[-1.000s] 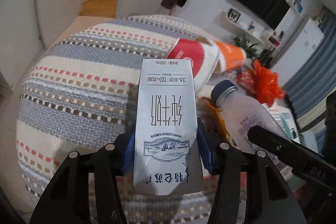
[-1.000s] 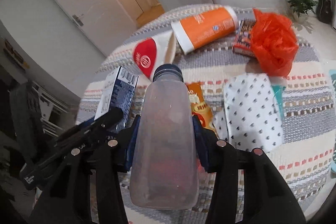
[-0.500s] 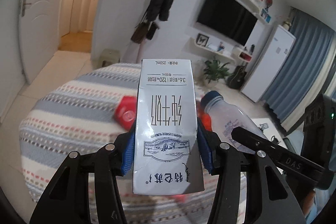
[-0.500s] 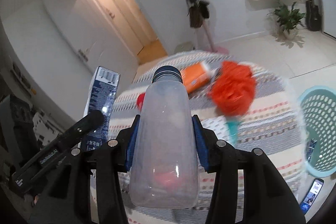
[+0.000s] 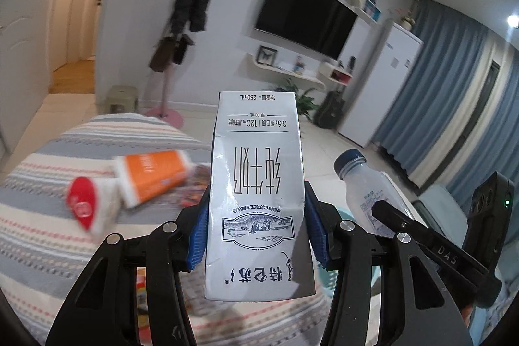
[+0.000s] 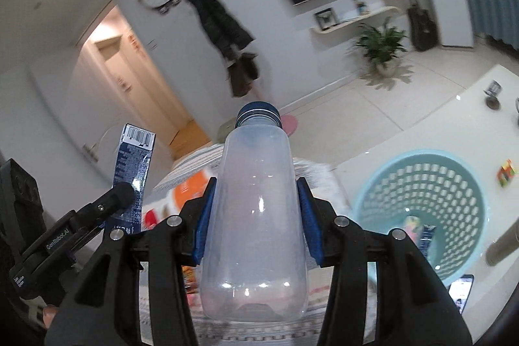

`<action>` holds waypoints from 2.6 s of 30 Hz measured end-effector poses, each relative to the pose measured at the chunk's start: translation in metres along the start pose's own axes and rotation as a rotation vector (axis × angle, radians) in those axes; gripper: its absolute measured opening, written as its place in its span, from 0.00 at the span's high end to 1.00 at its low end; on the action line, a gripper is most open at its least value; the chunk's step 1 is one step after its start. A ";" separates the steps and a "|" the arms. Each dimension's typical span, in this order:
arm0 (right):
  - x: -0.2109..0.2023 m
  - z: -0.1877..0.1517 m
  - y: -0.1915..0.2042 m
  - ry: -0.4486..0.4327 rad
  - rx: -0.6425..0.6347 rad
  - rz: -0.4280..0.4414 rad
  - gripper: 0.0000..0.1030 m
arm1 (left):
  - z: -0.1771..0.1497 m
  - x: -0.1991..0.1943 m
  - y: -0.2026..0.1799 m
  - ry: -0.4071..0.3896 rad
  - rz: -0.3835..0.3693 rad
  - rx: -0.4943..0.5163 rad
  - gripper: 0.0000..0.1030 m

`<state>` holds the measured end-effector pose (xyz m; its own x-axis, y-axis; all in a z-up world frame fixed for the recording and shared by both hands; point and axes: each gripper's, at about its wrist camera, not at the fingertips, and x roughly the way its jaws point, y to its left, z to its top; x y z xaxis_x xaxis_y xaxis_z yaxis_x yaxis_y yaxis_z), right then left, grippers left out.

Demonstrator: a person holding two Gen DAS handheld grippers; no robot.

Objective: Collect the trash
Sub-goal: 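Carry the carton and clear bottle over the blue basket and release both, then grasp the orange snack bag with the left tool while the right tool grasps the polka-dot tissue pack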

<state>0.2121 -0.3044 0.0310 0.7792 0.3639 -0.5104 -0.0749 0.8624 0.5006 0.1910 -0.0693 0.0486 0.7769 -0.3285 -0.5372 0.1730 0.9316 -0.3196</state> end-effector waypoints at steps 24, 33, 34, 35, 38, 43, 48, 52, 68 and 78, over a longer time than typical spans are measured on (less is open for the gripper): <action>0.051 -0.042 -0.206 0.133 0.285 -0.293 0.57 | -0.079 0.214 -0.091 0.388 -0.198 0.080 0.52; 0.058 -0.062 -0.233 0.189 0.338 -0.374 0.56 | -0.101 0.237 -0.099 0.454 -0.193 0.123 0.51; 0.057 -0.062 -0.234 0.185 0.341 -0.378 0.55 | -0.102 0.237 -0.099 0.457 -0.192 0.123 0.48; 0.056 -0.062 -0.235 0.179 0.344 -0.380 0.55 | -0.103 0.237 -0.099 0.462 -0.198 0.125 0.47; 0.052 -0.060 -0.233 0.167 0.344 -0.360 0.53 | -0.100 0.234 -0.096 0.452 -0.205 0.123 0.39; 0.047 -0.056 -0.222 0.161 0.330 -0.357 0.52 | -0.097 0.216 -0.086 0.431 -0.210 0.113 0.35; 0.043 -0.056 -0.208 0.161 0.316 -0.348 0.52 | -0.094 0.201 -0.082 0.406 -0.208 0.114 0.35; 0.038 -0.053 -0.193 0.150 0.289 -0.330 0.52 | -0.092 0.183 -0.074 0.379 -0.213 0.098 0.35; 0.033 -0.049 -0.026 0.132 -0.053 -0.126 0.52 | -0.062 0.025 0.037 0.103 -0.044 0.010 0.35; 0.081 -0.094 0.082 0.238 -0.271 -0.078 0.49 | -0.074 -0.006 0.142 0.183 0.154 -0.100 0.32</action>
<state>0.2101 -0.1712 -0.0350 0.6248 0.3377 -0.7040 -0.2083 0.9411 0.2665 0.1666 0.0531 -0.0512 0.6653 -0.2148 -0.7150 -0.0071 0.9559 -0.2937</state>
